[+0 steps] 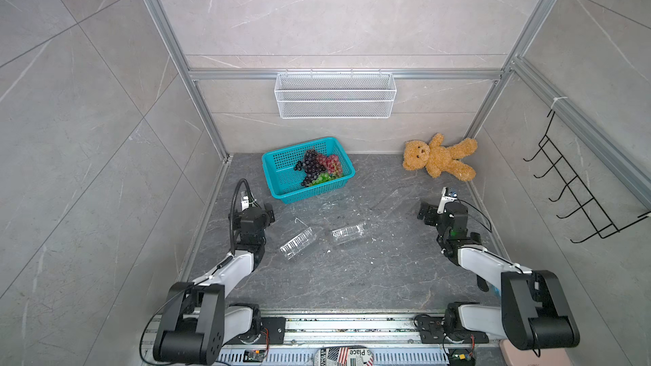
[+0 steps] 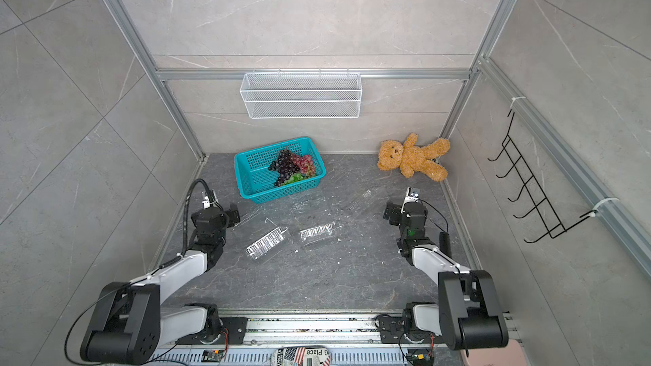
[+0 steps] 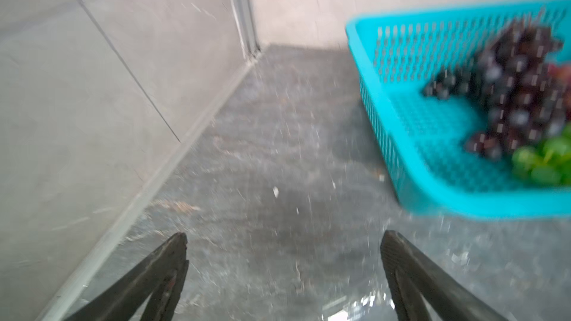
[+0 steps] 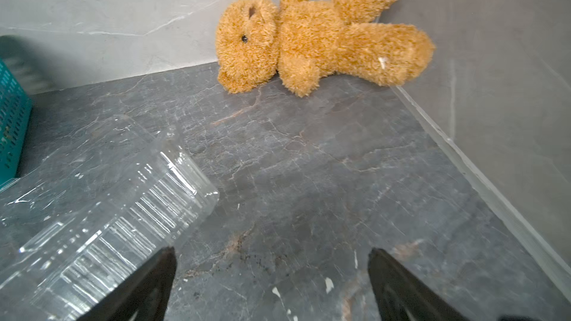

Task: Pack grapes into containers
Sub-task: Move the packing box to the center of the board.

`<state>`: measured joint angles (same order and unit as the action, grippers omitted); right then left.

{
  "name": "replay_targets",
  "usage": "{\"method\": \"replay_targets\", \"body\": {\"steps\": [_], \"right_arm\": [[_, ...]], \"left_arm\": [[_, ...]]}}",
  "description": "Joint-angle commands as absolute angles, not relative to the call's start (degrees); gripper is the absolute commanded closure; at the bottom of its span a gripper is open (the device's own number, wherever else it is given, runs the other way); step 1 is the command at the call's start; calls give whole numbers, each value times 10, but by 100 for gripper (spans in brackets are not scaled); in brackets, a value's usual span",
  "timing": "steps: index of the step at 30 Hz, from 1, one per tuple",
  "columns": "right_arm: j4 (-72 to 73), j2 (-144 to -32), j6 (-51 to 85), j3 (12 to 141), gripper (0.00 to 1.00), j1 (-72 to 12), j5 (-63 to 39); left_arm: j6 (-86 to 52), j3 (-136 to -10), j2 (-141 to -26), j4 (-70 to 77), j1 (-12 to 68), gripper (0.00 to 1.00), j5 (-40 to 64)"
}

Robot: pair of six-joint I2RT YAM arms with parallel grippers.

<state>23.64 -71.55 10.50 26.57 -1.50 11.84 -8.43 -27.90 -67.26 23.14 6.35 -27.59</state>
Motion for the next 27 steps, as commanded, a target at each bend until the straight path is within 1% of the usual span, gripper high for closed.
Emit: {"method": "replay_targets", "body": {"steps": [1,3,5,7,11,15,20,27], "right_arm": [[109,-651,184,272,1,-18,202],[33,-625,228,292,1,-18,248],[-49,-621,298,322,1,-18,288],[-102,-634,315,351,0,-17,269],[-91,-634,311,345,1,-17,225],[-85,-624,308,337,1,-17,202],[-118,-603,301,354,1,-17,175],[-170,-570,289,375,1,-18,145]], "left_arm": [[-217,-317,-629,59,64,0,-295],[-283,-323,-607,11,64,0,-249],[-318,-327,-591,-17,63,0,-225],[-326,-332,-568,-47,68,0,-225],[-352,-327,-507,-81,70,0,-222],[-372,-345,-470,-137,70,0,-185],[-401,-359,-451,-177,70,0,-147],[-460,-362,-450,-180,70,0,-86]]}}
